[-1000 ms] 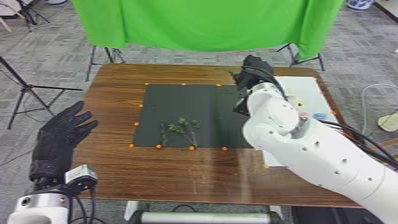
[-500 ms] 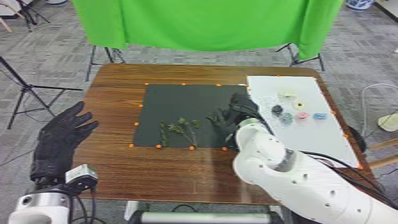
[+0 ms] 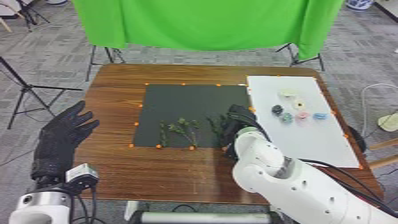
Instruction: Arrange flowers
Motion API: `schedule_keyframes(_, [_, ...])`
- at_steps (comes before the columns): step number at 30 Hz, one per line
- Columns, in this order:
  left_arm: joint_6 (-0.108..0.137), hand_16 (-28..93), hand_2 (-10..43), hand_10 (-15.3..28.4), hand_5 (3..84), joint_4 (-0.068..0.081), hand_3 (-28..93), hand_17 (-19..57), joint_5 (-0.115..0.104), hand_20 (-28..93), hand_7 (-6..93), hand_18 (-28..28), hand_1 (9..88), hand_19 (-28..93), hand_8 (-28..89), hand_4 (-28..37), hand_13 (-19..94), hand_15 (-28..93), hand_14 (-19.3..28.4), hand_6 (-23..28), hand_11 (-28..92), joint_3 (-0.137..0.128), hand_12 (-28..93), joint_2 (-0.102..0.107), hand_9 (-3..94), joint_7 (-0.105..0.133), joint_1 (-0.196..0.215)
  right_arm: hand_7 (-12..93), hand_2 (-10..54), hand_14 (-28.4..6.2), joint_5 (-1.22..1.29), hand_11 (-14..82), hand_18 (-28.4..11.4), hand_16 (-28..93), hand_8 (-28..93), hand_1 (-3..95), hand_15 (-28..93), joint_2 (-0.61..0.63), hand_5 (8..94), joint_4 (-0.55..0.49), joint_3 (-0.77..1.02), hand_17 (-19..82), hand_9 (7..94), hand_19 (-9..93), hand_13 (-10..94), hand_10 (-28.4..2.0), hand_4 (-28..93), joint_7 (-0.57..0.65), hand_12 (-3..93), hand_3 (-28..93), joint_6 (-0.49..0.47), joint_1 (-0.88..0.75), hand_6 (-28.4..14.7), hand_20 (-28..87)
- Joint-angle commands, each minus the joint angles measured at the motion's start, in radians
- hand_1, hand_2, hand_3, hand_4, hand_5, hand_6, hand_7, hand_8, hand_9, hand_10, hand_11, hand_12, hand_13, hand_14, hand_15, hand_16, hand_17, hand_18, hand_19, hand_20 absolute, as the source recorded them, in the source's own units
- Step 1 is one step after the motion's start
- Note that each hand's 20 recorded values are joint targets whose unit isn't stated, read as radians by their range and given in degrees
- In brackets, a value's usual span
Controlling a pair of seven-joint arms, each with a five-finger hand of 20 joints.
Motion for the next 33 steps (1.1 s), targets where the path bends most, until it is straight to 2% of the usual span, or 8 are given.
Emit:
schedule_keyframes(1, [-0.008,-8,10.4,19.1,36.4,-0.001,80,-10.1,0.006,-1,14.3,23.2,24.2,57,-10,-23.5,25,46,25.5,9.7,25,0.001,9,-0.007,33.0,-0.012,0.011,23,-9.5,-14.2,-0.012,69.5,-25.3,19,11,44.4,93,-0.001,90.0,-0.014,0.004,22,78.4,86,71,-14.4,-27,0.033,27.7,88,-0.025,-0.012,-2.2,28])
schedule_keyframes(3, [-0.008,-8,10.4,19.0,36.4,0.0,80,-10.1,0.007,-1,14.4,23.2,24.2,57,-10,-23.5,25,46,25.5,9.7,25,0.004,9,-0.007,33.0,-0.012,0.01,23,-9.5,-14.1,-0.035,69.2,-25.2,18,9,43.7,93,0.018,89.2,-0.014,-0.034,22,77.7,86,71,-14.3,-28,0.049,26.8,87,0.016,0.012,-1.9,27])
schedule_keyframes(8, [-0.005,-8,10.5,19.0,36.4,-0.003,80,-10.1,0.006,-1,14.5,23.2,24.2,57,-10,-23.5,25,46,25.5,9.7,25,0.001,9,-0.008,33.0,-0.012,0.017,26,-9.5,-15.0,-0.09,69.4,-25.6,17,5,37.9,93,0.052,83.0,-0.053,-0.004,21,75.1,87,69,-15.3,-27,0.04,24.8,86,0.041,-0.002,-3.3,26])
schedule_keyframes(13, [-0.003,-8,10.5,19.0,36.4,-0.004,80,-10.0,0.007,-1,14.5,23.2,24.2,57,-10,-23.4,26,46,25.3,9.6,25,0.003,9,-0.008,33.1,-0.013,0.016,27,-7.1,-16.7,-0.097,69.2,-26.3,17,-13,28.9,93,0.091,74.4,-0.122,0.146,20,70.4,86,66,-18.0,-24,-0.037,23.5,89,-0.038,-0.073,-4.4,25])
schedule_keyframes(18, [-0.001,-8,10.4,18.8,36.4,-0.003,80,-9.9,0.007,-1,14.9,23.1,24.2,57,-10,-23.5,26,47,25.4,9.5,25,0.006,9,-0.004,33.1,-0.008,0.013,24,-5.8,-18.1,-0.04,67.5,-26.8,15,-15,26.5,93,0.15,66.9,-0.159,0.283,17,65.2,85,61,-20.4,-23,-0.105,22.2,88,-0.137,-0.121,-6.7,24])
schedule_keyframes(23, [-0.002,-9,10.3,18.6,36.4,-0.001,80,-9.9,0.007,-1,15.3,23.1,24.3,57,-11,-23.6,26,47,25.2,9.4,26,0.014,9,-0.003,33.1,-0.01,0.005,22,-5.3,-18.7,0.054,66.7,-26.3,13,-15,25.7,93,0.212,59.6,-0.117,0.363,15,58.8,83,57,-22.2,-24,-0.112,20.8,89,-0.184,-0.135,-7.1,25])
schedule_keyframes(27, [-0.002,-9,10.2,18.6,36.4,0.0,80,-9.9,0.004,-2,15.8,23.1,24.4,57,-11,-23.6,26,47,25.1,9.2,26,0.016,9,-0.001,33.2,-0.007,0.008,22,-5.2,-19.0,0.09,65.8,-26.1,12,-15,25.6,93,0.284,56.3,-0.061,0.303,14,55.5,81,54,-22.9,-24,-0.104,19.7,90,-0.175,-0.068,-6.7,26])
schedule_keyframes(33, [-0.002,-9,10.1,18.7,36.3,-0.001,81,-9.8,0.003,-2,16.2,23.0,24.4,57,-11,-23.9,26,47,25.0,9.1,26,0.018,9,0.004,33.4,-0.005,0.004,21,-5.5,-19.0,0.099,63.7,-26.1,11,-15,25.5,92,0.321,53.7,-0.013,0.264,13,53.0,80,52,-23.1,-24,-0.06,18.5,91,-0.182,-0.024,-6.5,27])
